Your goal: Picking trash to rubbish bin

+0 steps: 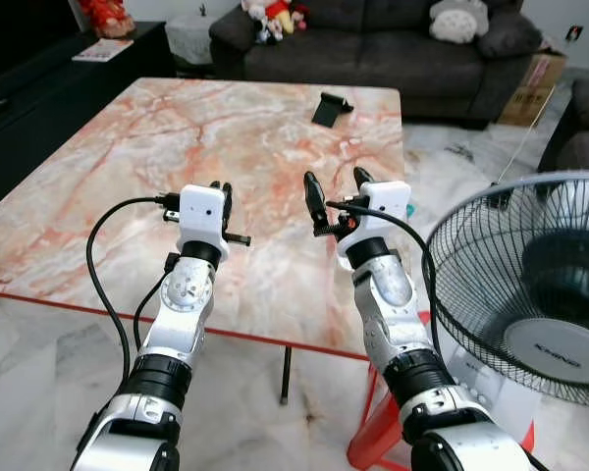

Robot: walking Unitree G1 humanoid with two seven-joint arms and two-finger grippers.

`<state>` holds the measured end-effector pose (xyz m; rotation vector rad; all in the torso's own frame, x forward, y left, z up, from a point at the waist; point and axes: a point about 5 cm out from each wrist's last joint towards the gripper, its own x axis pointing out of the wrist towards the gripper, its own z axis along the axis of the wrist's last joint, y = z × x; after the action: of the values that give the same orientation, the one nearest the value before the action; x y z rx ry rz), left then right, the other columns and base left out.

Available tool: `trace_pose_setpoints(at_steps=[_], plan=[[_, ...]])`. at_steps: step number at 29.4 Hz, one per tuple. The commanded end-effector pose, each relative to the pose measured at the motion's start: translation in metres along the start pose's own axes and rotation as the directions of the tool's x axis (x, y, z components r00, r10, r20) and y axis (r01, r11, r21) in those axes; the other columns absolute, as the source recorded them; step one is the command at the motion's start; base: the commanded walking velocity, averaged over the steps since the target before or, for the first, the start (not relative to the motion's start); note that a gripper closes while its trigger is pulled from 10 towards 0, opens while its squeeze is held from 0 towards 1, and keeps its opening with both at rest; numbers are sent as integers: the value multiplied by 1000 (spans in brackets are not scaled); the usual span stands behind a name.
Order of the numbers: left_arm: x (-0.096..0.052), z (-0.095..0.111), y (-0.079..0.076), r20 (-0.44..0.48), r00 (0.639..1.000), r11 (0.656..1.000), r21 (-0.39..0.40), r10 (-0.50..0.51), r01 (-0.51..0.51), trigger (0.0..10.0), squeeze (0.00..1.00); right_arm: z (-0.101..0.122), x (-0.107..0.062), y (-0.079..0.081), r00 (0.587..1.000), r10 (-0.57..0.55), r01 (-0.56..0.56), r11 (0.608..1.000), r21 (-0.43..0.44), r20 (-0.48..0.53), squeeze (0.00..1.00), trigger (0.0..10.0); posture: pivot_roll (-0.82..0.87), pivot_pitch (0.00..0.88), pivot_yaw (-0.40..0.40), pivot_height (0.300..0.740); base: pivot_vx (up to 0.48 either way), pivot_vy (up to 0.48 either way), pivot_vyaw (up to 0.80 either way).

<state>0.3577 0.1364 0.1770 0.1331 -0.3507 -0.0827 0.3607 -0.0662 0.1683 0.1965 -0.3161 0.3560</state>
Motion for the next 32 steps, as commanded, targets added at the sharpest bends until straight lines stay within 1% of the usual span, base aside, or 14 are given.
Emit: trace_pose_setpoints(at_steps=[1, 9, 13, 16, 22, 23, 24, 25, 26, 27, 32], plan=[[0, 2, 5, 9, 1000, 1000, -3, 11, -11, 10000, 0, 3, 4, 8, 1000, 26, -26, 1000, -1, 7, 0, 10000, 127, 82, 33, 740, 0, 0, 0], [-2, 1, 2, 14, 1000, 1000, -17, -11, 11, 10000, 0, 3, 3, 8, 1000, 20, -20, 1000, 0, 10, 0, 10000, 128, 81, 31, 740, 0, 0, 0], [-2, 1, 0, 11, 1000, 1000, -20, -20, 20, 10000, 0, 6, 6, 6, 1000, 4, -4, 1000, -6, 18, 0, 10000, 126, 74, 30, 740, 0, 0, 0], [-2, 1, -1, 12, 1000, 1000, -21, -21, 21, 10000, 0, 7, 7, 2, 999, -33, 33, 999, -6, 24, 0, 10000, 128, 70, 29, 740, 0, 0, 0], [-2, 1, -1, 12, 1000, 999, -19, -26, 26, 10000, 0, 10, 9, 0, 998, -55, 55, 998, -8, 32, 0, 10000, 128, 58, 29, 740, 0, 0, 0], [-2, 1, -1, 12, 1000, 999, -18, -28, 29, 10000, 0, 9, 11, -3, 997, -81, 81, 996, -19, 11, 0, 10000, 128, 55, 29, 740, 0, 0, 0], [-2, 1, -2, 11, 999, 999, -17, -32, 32, 10000, 0, 5, 11, -6, 994, -113, 112, 994, -13, -14, 0, 10000, 129, 53, 28, 740, 0, 0, 0], [-2, 1, -2, 11, 999, 999, -17, -33, 33, 10000, 0, 4, 11, -8, 992, -128, 127, 992, -3, -22, 725, 10000, 129, 53, 28, 740, 0, 0, 0], [-2, 1, -3, 12, 999, 999, -18, -35, 36, 10000, 0, 3, 11, -11, 989, -143, 143, 990, 7, -31, 1000, 10000, 133, 50, 29, 740, 0, 0, 0], [-1, 2, -4, 13, 999, 999, -19, -38, 38, 10000, 0, 4, 12, -12, 987, -156, 156, 988, -7, -39, 1000, 10000, 133, 50, 29, 740, 0, 0, 0], [-3, 1, -4, 11, 999, 999, -18, -44, 44, 10000, 0, 3, 14, -13, 983, -174, 173, 985, -23, -58, 1000, 10000, 135, 46, 27, 740, 0, 0, 0]])
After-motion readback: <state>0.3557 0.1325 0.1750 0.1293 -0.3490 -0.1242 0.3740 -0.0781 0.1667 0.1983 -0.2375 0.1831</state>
